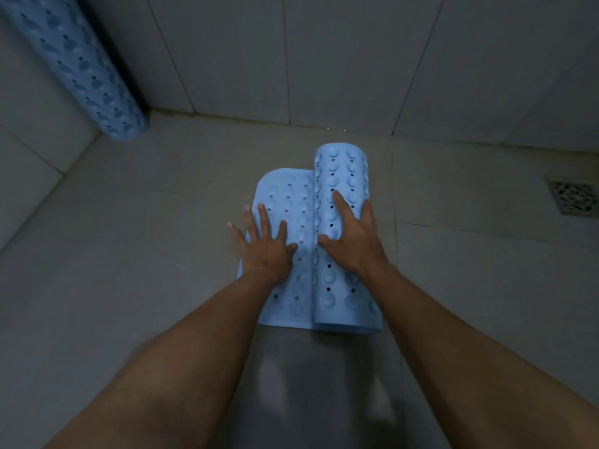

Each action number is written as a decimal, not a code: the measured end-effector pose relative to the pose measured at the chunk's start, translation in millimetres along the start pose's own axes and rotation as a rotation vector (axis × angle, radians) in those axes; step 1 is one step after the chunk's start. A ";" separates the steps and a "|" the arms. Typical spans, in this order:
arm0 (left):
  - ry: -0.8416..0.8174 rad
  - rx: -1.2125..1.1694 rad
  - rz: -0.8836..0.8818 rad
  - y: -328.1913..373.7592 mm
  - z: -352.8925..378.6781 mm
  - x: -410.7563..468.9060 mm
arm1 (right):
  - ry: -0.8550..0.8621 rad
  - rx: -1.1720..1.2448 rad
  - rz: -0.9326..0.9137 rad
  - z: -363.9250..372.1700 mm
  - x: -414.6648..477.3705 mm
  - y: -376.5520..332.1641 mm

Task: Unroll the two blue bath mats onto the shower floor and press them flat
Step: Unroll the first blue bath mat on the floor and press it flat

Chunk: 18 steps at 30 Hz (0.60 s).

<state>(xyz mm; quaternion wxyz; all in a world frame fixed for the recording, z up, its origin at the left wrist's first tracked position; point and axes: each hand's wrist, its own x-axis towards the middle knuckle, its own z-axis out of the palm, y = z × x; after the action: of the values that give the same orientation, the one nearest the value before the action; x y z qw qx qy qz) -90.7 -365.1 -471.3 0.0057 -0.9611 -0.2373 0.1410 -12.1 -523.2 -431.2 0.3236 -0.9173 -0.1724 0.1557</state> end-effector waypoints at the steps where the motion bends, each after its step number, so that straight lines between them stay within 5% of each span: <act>1: -0.024 -0.037 -0.004 1.0 4.2 -0.3 | -0.005 0.016 -0.001 1.9 1.3 0.8; 5: -0.106 -0.285 -0.032 -4.2 11.4 5.4 | 0.013 0.061 0.015 6.5 6.6 -2.5; 18: -0.155 -0.354 -0.073 -48.1 5.7 45.8 | 0.002 0.173 0.011 25.9 28.5 -30.2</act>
<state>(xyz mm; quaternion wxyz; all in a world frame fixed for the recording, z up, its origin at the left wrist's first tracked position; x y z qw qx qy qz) -75.2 -301.7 -485.3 -0.1766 -0.9241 -0.2929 0.1702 -3.5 -475.2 -435.8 0.4010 -0.8868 -0.1531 0.1710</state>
